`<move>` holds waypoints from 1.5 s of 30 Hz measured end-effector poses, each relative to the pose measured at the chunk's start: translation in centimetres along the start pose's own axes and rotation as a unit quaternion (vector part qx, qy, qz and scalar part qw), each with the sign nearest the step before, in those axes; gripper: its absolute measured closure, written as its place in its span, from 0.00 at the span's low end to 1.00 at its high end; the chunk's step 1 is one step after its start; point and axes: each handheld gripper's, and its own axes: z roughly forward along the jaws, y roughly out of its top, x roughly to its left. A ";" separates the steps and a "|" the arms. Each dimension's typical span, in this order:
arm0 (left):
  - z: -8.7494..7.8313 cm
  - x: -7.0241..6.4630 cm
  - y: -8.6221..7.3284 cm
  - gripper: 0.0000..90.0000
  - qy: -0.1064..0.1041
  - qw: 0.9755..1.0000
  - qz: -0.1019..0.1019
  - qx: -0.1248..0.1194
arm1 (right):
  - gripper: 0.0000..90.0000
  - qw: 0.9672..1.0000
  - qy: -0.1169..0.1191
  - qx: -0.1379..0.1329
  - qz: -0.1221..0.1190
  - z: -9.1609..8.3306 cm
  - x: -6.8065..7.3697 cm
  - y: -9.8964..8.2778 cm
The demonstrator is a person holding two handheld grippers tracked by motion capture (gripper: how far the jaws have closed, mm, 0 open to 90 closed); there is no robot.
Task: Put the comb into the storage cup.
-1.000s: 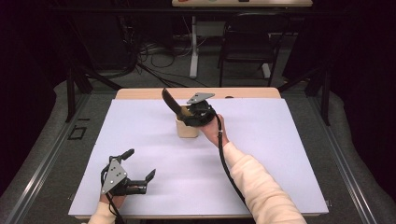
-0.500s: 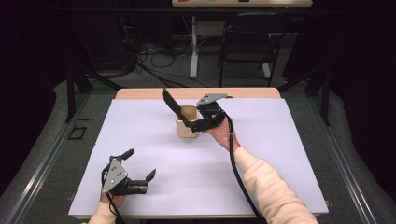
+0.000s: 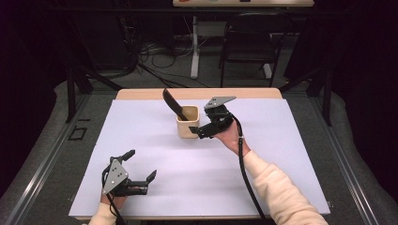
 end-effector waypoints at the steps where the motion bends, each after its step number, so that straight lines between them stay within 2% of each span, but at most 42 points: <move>1: 0.0 0.0 0.0 0.01 0.000 1.000 0.000 0.000 | 0.03 1.000 0.000 0.000 0.000 -0.1 0.0 0.0; 16: -0.3 0.0 -0.1 0.01 0.005 1.000 -0.001 0.000 | 0.00 1.000 0.006 0.004 -0.006 -2.5 0.1 -1.5; 20: -0.3 0.0 -0.1 0.01 0.005 1.000 0.000 0.002 | 0.00 1.000 0.010 0.006 -0.001 -3.1 -0.1 -2.2; 29: -0.1 -0.1 0.0 0.00 0.002 1.000 -0.001 0.003 | 0.00 1.000 0.000 0.014 -0.006 -5.4 -0.1 -3.9; 45: 0.0 0.0 0.0 0.00 -0.001 1.000 -0.001 0.002 | 0.00 1.000 -0.025 0.008 -0.004 -8.6 -0.1 -7.1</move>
